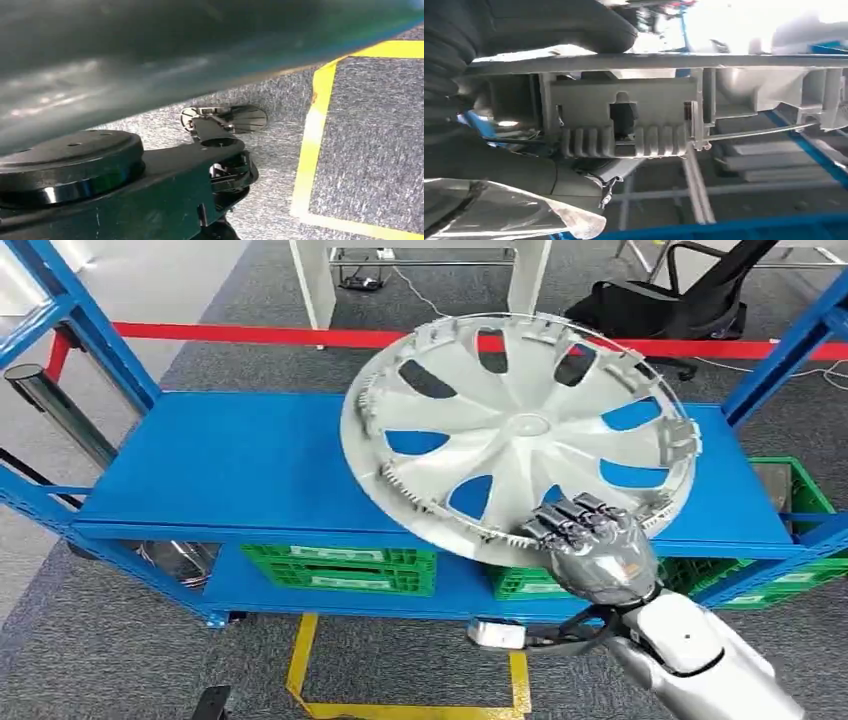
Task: Take the parts from the cabinet and place them on the table.
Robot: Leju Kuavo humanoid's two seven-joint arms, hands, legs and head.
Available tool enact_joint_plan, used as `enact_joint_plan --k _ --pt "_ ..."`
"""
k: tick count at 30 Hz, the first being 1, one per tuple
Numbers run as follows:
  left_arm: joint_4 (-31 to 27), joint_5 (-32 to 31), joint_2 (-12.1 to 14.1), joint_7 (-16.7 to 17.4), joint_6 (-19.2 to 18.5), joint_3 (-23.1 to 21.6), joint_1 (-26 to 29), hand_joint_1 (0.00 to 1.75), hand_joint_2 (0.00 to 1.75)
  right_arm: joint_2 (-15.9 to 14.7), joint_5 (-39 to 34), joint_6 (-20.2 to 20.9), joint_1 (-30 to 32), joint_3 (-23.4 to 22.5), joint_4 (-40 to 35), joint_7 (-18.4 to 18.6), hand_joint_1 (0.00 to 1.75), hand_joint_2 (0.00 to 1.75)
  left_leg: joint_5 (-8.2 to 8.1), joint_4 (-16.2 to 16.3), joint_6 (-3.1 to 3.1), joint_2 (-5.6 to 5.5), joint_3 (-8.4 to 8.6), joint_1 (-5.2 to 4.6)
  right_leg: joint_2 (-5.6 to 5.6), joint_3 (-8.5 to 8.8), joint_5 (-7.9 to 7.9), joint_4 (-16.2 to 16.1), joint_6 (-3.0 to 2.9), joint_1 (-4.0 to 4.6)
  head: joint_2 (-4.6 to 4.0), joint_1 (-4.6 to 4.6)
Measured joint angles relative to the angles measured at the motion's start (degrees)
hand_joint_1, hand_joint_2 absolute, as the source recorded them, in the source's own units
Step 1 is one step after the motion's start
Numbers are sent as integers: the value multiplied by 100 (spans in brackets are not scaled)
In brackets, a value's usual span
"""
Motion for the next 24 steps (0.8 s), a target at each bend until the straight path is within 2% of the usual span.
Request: enact_joint_plan --k 3,9,11,18,24 --pt "0 2 -2 2 37 0 -16 0 0 219 -70 -2 106 -29 -148 -401 175 175 0 1 0 3 1 0 3 -1 0 0 0 0 0 0" --pt "0 2 -4 37 42 0 -17 0 0 442 -177 -2 179 -37 -212 -554 175 175 0 0 0 3 0 0 4 -2 0 0 0 0 0 0" --pt "2 2 -4 88 57 0 -17 0 0 473 -260 -2 199 -44 -212 -705 175 175 0 0 0 3 0 0 5 -2 0 -1 0 0 0 0" --pt "7 -2 -4 218 103 -2 -20 0 0 802 -468 -2 412 -79 -380 -1627 175 175 0 0 0 3 1 0 4 -2 0 -1 0 0 0 0" --pt "13 2 -4 260 55 0 -20 0 0 954 -465 -2 495 -83 -402 -1726 175 175 0 -1 0 3 1 1 5 -3 -1 0 0 0 0 0"
